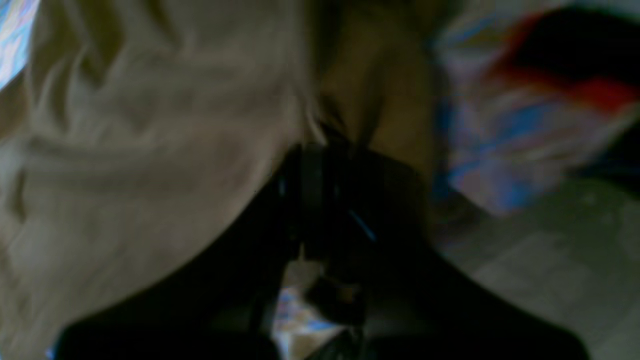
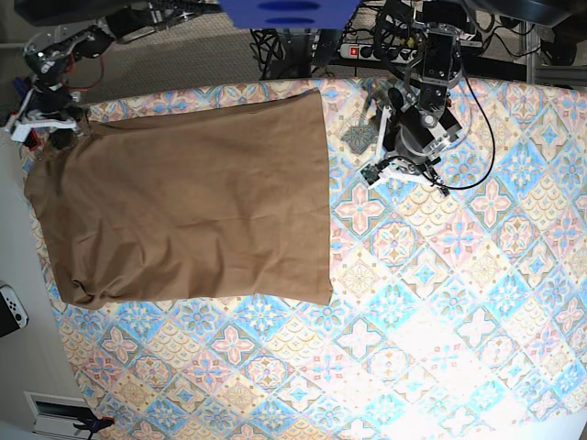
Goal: Layout the t-shirt on the table in an organized manner, then fold the t-shirt properly
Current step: 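Drag the flattened shirt with both grippers toward the robot, then release the shirt corner with the left gripper and regrasp the edge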
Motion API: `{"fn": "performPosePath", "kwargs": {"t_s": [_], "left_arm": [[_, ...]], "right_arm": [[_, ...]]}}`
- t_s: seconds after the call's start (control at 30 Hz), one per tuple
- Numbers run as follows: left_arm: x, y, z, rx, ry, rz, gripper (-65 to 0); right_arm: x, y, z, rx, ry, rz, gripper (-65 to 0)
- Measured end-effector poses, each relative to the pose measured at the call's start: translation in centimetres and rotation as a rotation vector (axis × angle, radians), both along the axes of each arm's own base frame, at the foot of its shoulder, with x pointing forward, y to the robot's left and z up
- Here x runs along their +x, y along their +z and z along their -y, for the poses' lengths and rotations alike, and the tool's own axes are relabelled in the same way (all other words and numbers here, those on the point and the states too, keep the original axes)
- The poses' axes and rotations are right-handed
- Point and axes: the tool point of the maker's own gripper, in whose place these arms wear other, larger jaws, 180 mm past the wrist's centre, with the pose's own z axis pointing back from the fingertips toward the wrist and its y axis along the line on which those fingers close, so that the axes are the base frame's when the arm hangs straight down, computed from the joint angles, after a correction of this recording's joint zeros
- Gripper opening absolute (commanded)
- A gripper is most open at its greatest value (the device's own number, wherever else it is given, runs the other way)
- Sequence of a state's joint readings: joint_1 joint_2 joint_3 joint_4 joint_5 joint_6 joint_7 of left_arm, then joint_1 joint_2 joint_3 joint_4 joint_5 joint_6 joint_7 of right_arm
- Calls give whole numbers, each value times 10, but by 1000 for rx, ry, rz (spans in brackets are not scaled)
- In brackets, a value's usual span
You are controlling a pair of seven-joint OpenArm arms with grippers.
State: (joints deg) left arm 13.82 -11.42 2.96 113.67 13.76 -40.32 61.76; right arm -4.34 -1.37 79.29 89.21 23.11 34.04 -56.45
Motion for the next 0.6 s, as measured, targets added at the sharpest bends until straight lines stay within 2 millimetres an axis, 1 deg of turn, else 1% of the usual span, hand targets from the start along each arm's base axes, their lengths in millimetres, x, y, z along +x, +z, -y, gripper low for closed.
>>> {"fn": "performPosePath", "kwargs": {"t_s": [0.1,0.13,0.17,0.23,0.3,0.37,0.43,0.47,0.53,0.57,0.6], "left_arm": [[0,0,2,-7,4,1,-582],[1,0,9,-36,23,2,-580],[2,2,6,-55,58,8,-580],[6,6,-2,-98,185,27,-580],[6,6,-3,-154,285,30,-579],[3,5,-1,-189,324,22,-573],[1,4,2,-200,330,16,-533],[0,3,2,-214,349,15,-493],[-4,1,-4,-232,419,8,-409],[-7,-1,-9,-244,462,4,-365],[-11,-2,-18,-237,492,2,-316]], "right_arm": [[0,-5,-7,19,6,-9,-650],[1,-6,-9,24,12,-11,-650],[2,-6,-10,25,14,-7,-650],[2,-4,-7,18,13,-8,-650],[1,-3,-5,12,12,-9,-650],[0,-4,-6,14,11,-12,-650],[-1,-5,-7,17,11,-14,-650],[0,-5,-7,17,13,-14,-650],[5,-5,-10,15,32,-15,-650],[6,-7,-13,17,47,-24,-650],[9,-9,-20,18,79,-35,-650]]}}
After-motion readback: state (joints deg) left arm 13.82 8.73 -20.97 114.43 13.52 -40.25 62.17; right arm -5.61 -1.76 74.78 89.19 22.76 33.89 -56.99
